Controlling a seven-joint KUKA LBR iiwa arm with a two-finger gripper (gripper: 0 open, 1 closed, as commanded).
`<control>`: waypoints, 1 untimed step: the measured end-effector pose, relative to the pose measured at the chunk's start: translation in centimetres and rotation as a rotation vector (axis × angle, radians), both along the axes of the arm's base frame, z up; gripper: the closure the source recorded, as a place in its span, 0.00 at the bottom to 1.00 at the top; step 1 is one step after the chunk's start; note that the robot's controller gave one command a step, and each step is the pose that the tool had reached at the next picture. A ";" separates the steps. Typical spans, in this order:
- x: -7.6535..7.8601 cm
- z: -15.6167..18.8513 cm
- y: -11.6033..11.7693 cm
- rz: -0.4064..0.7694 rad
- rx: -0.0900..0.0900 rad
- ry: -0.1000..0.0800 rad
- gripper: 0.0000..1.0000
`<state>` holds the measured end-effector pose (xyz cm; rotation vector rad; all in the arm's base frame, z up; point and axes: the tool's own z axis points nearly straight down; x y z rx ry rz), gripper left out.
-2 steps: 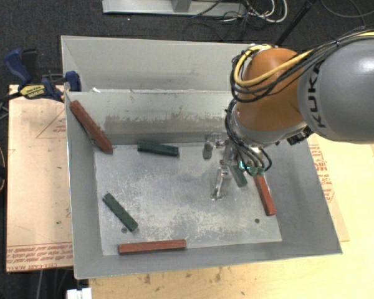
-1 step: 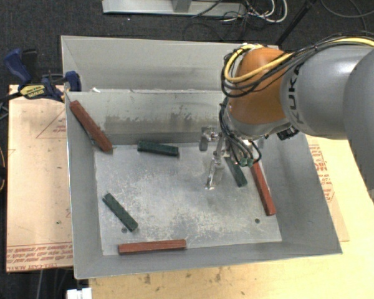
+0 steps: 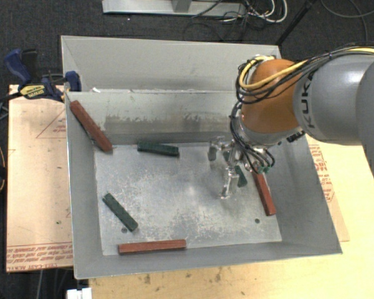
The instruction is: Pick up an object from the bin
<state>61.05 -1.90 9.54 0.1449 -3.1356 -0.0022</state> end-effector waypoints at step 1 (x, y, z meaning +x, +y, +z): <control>2.3 -0.1 -0.3 0.248 -0.001 -0.007 0.00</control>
Offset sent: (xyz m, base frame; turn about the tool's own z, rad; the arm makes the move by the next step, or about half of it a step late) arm 0.0070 -0.1113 -0.0253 -0.1094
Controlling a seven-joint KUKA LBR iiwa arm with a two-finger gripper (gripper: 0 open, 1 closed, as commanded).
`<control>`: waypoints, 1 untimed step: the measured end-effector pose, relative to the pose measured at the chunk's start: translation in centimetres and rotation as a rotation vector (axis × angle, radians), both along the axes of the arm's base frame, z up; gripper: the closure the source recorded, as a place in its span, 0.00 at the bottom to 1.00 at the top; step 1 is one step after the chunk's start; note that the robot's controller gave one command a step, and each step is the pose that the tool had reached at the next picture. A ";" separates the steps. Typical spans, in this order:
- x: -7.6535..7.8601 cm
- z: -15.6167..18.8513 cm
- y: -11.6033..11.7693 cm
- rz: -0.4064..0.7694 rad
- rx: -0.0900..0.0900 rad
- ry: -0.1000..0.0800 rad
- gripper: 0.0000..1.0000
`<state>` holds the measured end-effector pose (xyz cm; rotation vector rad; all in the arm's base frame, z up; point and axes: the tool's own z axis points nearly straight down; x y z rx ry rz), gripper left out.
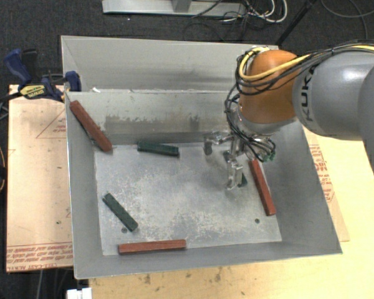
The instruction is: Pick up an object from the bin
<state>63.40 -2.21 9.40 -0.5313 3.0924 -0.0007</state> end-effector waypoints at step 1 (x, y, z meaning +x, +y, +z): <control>-0.6 -1.2 -5.2 -0.043 0.003 0.001 0.00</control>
Offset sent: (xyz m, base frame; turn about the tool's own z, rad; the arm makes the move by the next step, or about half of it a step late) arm 0.0115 -0.0499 0.0162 -0.0537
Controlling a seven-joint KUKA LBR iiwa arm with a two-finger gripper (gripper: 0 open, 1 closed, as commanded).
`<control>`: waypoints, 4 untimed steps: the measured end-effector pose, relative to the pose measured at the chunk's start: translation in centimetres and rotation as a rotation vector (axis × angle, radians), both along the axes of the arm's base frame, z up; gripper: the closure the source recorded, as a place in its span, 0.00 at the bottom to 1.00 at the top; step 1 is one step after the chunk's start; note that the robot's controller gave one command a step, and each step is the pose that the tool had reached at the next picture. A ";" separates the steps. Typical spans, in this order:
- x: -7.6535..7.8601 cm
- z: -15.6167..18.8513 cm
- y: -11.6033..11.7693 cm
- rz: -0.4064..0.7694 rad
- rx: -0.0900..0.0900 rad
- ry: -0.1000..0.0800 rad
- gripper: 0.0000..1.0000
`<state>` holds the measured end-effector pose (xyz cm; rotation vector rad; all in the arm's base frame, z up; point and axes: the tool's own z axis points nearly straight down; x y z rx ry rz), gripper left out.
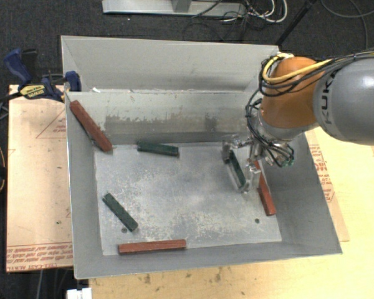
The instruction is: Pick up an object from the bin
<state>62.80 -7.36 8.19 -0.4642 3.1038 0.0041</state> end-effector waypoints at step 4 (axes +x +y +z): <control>0.5 4.1 -1.9 0.277 0.001 0.008 1.00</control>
Offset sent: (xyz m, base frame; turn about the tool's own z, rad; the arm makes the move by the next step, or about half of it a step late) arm 0.0275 -0.0319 -0.0119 -0.2334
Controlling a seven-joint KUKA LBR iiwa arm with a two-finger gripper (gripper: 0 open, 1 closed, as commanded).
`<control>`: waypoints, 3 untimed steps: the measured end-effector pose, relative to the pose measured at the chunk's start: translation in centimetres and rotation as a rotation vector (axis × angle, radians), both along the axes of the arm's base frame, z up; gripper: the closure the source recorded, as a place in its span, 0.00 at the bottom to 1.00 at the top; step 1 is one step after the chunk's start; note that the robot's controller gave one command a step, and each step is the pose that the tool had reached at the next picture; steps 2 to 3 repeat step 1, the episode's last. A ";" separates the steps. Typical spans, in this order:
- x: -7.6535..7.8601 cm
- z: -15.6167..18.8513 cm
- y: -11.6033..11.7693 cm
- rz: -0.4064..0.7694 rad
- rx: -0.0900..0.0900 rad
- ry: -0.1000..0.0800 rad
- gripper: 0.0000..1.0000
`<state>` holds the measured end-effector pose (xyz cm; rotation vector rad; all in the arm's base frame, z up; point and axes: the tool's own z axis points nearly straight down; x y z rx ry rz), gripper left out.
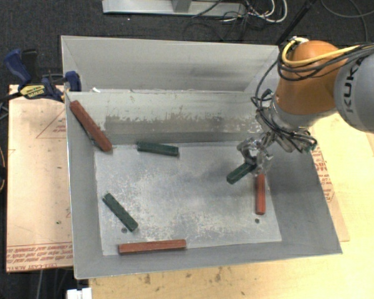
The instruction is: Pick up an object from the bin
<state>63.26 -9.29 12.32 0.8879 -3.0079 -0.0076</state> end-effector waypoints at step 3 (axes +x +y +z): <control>-1.1 16.4 -1.3 0.033 -0.002 -0.012 1.00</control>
Offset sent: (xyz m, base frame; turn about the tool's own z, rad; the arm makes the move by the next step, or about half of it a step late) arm 0.0000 0.0000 0.0000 0.0000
